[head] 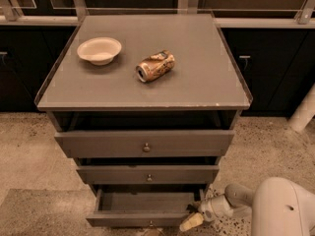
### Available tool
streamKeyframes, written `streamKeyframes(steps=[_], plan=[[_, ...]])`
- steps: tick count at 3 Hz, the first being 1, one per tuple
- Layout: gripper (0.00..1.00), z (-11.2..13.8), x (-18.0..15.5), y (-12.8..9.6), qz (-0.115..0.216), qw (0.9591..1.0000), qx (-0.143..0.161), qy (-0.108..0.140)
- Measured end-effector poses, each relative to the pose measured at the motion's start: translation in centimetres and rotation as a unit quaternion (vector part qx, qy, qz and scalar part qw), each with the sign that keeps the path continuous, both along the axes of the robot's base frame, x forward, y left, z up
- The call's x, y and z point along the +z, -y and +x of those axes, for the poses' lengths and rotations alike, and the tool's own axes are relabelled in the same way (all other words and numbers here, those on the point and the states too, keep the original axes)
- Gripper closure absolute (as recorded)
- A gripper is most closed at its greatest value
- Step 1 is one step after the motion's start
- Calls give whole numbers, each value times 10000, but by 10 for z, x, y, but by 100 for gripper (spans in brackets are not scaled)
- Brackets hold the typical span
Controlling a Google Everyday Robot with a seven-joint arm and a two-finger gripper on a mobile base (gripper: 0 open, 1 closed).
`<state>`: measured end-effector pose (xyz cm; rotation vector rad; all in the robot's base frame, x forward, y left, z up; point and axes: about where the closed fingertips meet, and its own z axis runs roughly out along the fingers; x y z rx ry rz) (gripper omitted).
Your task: Open bottom drawer
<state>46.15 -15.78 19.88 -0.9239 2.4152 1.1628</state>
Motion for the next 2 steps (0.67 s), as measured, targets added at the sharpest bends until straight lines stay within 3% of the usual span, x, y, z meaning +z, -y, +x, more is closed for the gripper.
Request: streamKeyframes(steps=[1, 2], plan=[[0, -21, 4, -4, 235, 9993, -112, -270], [0, -19, 4, -4, 235, 9993, -113, -270]])
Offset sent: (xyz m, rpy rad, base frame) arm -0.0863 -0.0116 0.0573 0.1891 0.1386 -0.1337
